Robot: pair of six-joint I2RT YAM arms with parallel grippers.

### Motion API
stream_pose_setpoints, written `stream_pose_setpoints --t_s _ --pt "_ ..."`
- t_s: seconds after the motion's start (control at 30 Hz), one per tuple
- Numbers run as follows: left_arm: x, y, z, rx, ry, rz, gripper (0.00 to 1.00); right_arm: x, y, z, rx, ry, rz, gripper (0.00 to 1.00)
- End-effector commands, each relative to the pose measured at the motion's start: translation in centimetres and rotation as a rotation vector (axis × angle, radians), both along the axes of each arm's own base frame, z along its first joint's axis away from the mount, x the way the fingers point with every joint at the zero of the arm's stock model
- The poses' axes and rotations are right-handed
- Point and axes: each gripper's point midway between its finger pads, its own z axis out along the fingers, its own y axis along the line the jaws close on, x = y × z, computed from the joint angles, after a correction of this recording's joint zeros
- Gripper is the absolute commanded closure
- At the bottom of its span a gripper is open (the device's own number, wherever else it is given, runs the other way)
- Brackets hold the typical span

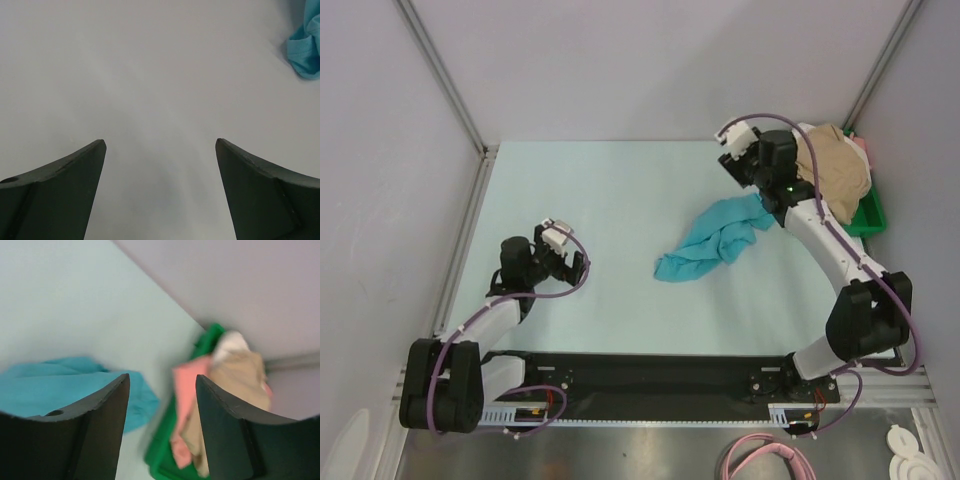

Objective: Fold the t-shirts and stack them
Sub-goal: Flatten the tshirt out

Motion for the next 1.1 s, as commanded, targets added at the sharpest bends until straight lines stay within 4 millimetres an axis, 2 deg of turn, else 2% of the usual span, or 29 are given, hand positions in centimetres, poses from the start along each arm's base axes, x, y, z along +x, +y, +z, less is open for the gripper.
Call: stream_pose_setpoints --t_s 0.0,0.03,0.13,0.17,0.2,0.23,0.27,0.33,0.4,0.43,0.57,0.6,0.7,0.73,0.83,0.93,0.97,1.07 --pt "0.8 0.2 0.7 0.009 -0.048 0.0 0.03 -3.1 6.5 -3.3 0.026 0.156 0.256 0.4" --pt "0.8 0.3 0.7 0.009 -0.048 0.003 0.03 -3.1 7.2 -5.6 0.027 0.222 0.275 0.41" --pt "0.8 0.4 0.8 0.014 -0.053 0.008 0.03 -3.3 9.3 -8.9 0.022 0.303 0.312 0.43" --pt "0.8 0.4 0.7 0.015 -0.053 0.009 0.02 -3.7 9.9 -11.3 0.015 0.379 0.331 0.43" --pt "0.8 0.5 0.7 0.015 -0.054 0.012 0.02 -4.0 10.9 -12.5 0.009 0.419 0.355 0.43" --pt "0.8 0.5 0.8 0.018 -0.06 0.014 0.02 -3.8 11.4 -12.8 0.004 0.439 0.363 0.43" --pt "0.8 0.6 0.8 0.02 -0.061 0.017 0.02 -4.1 11.7 -15.0 -0.012 0.51 0.364 0.44" --pt "0.8 0.6 0.8 0.022 -0.065 0.017 0.02 -4.1 12.7 -15.7 -0.026 0.538 0.38 0.42" --pt "0.8 0.8 0.8 0.024 -0.067 0.023 0.02 -4.8 13.2 -17.6 -0.045 0.606 0.391 0.4" --pt "0.8 0.7 0.7 0.023 -0.063 0.022 0.02 -4.7 13.5 -17.8 -0.049 0.614 0.393 0.39" --pt "0.9 0.7 0.8 0.023 -0.062 0.021 0.02 -5.4 13.7 -19.9 -0.071 0.678 0.397 0.39" --pt "0.9 0.8 0.7 0.024 -0.058 0.023 0.02 -5.4 13.8 -19.8 -0.075 0.679 0.396 0.42" --pt "1.0 0.8 0.7 0.022 -0.055 0.024 0.02 -5.7 13.8 -20.6 -0.081 0.715 0.396 0.61" --pt "1.0 0.8 0.7 0.022 -0.055 0.024 0.02 -5.7 13.9 -20.7 -0.08 0.725 0.4 0.73" --pt "1.0 0.9 0.7 0.023 -0.057 0.03 0.02 -5.8 13.8 -20.1 -0.083 0.727 0.399 1.0" --pt "1.1 1.0 0.8 0.025 -0.063 0.034 0.02 -5.4 13.7 -18.7 -0.083 0.675 0.392 1.0" --pt "1.1 1.0 0.8 0.025 -0.061 0.034 0.02 -5.0 13.7 -17.2 -0.072 0.63 0.391 1.0" --pt "1.1 1.1 0.7 0.023 -0.057 0.034 0.02 -4.6 13.8 -14.7 -0.049 0.557 0.387 1.0"
